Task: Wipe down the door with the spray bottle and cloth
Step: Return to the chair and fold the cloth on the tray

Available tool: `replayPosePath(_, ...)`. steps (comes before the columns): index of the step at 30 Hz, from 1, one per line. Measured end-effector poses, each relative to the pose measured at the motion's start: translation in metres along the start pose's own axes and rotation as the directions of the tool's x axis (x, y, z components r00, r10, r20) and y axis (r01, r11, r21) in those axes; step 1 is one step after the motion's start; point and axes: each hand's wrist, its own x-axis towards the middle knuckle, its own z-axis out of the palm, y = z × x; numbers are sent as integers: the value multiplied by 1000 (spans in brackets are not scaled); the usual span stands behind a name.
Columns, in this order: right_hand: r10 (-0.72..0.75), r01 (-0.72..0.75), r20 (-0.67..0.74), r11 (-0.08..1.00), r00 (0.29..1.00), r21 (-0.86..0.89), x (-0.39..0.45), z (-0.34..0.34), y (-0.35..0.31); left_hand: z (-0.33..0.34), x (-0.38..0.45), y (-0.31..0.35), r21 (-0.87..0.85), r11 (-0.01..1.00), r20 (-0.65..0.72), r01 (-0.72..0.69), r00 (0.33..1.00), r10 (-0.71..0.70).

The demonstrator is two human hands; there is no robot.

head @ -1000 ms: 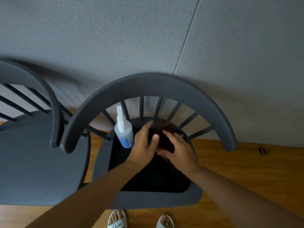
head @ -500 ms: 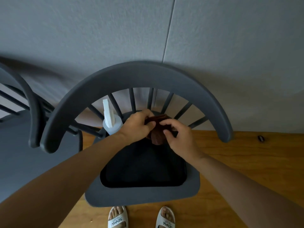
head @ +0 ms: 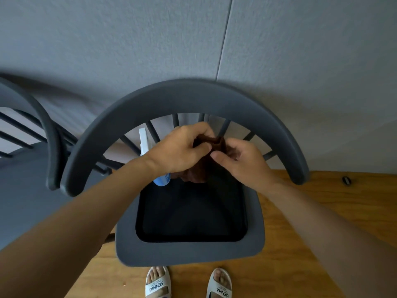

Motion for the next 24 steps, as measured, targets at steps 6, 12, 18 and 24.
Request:
replayPosePath(6, -54, 51, -171, 998, 984, -25, -4, -8, -17, -22, -6, -12, 142, 980, 174, 140, 971, -164)
replayPosePath(12, -2, 19, -272, 998, 962, 58, -12, -30, -24, -30, -18, -21, 96, 968, -29, 233, 972, -231)
replayPosePath(18, -61, 118, -377, 984, 924, 130, -10, -40, -34, -44, -21, -6, -82, 980, -331, 183, 922, -200)
replayPosePath(24, -120, 181, -395, 976, 911, 122, -26, -32, -46, -26, -43, 12, -203, 978, -467, 40, 874, -132)
